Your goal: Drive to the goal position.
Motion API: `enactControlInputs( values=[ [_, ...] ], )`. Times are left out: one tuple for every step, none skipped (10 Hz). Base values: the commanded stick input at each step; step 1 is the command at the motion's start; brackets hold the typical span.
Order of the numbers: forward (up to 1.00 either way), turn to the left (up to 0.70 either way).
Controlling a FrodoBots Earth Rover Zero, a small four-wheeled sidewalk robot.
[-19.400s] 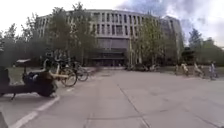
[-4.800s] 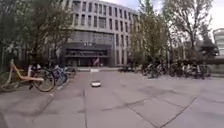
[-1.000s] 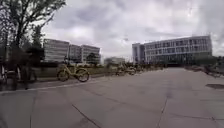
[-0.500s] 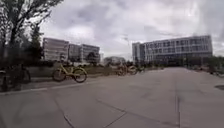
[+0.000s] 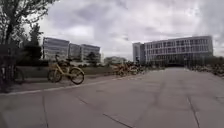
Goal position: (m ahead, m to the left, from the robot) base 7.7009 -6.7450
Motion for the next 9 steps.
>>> enactControlInputs(
  values=[
    [0.70, -0.09],
    [0.70, -0.20],
    [0.70, -0.31],
    [0.70, -0.35],
    [0.70, -0.35],
    [0.70, -0.35],
    [0.70, -0.24],
    [0.70, -0.13],
    [0.70, -0.02]
  ],
)
